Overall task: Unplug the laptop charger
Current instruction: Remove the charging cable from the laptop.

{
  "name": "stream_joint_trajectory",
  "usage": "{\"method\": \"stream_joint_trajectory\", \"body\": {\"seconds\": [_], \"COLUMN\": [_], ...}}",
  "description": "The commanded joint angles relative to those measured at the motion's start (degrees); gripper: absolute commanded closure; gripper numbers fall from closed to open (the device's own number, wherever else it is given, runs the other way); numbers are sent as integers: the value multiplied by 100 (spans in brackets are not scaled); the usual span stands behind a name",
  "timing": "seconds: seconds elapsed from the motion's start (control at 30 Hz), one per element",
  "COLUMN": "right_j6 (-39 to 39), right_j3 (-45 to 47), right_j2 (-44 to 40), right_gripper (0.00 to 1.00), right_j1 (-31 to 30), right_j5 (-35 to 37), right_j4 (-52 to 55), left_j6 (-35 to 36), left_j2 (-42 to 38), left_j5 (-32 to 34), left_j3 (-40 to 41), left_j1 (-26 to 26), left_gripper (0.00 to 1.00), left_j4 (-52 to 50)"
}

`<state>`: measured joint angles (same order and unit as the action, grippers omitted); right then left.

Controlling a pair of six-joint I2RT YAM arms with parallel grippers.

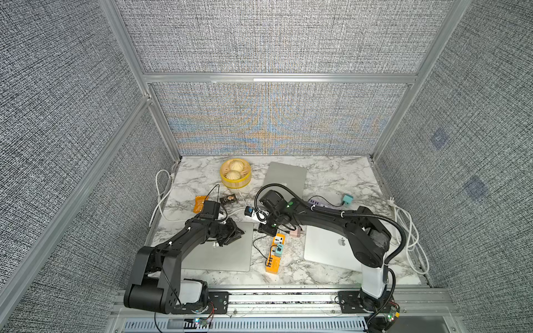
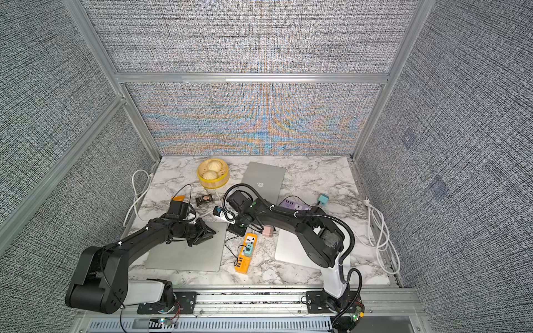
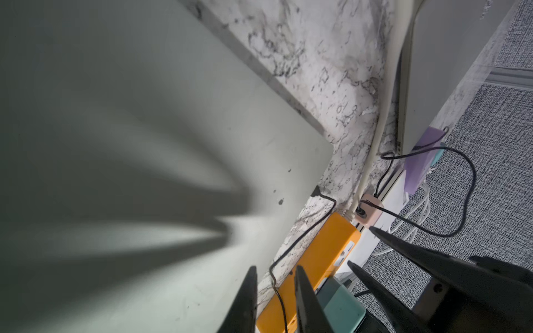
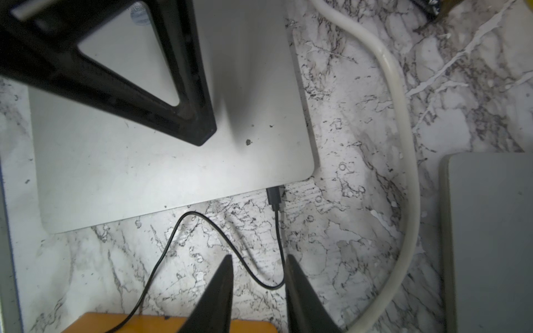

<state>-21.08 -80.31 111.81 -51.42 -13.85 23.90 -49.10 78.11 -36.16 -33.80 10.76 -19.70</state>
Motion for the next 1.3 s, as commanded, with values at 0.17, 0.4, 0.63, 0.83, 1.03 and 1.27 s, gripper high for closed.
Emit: {"method": "stream_joint_trajectory", "body": {"seconds": [0.17, 0.4, 0.63, 0.83, 1.03, 1.27], "right_j6": [-176, -143, -263, -309, -388, -452], "right_j3": [-79, 59, 67, 20, 69, 104], "right_j2": [219, 287, 363, 425, 419, 484], "right_gripper": [70, 70, 71, 71, 71, 71], "right_j1": [33, 31, 27, 9, 9, 9], "right_j5": [-250, -212, -163, -140, -69, -74], "right_j4": [-196, -448, -480, -407, -389, -437], "left_j6": [-48, 102, 111, 181, 226, 250], "left_j2": [-85, -32, -37, 42, 116, 297], "left_j5": [-133, -248, -288, -269, -311, -434], "left_j3": [78, 75, 93, 111, 102, 127], "left_j1": [-59, -142, -212, -261, -295, -299], "left_gripper": [77, 77, 77, 77, 77, 77], "left_j4": [164, 41, 54, 28, 45, 198]}}
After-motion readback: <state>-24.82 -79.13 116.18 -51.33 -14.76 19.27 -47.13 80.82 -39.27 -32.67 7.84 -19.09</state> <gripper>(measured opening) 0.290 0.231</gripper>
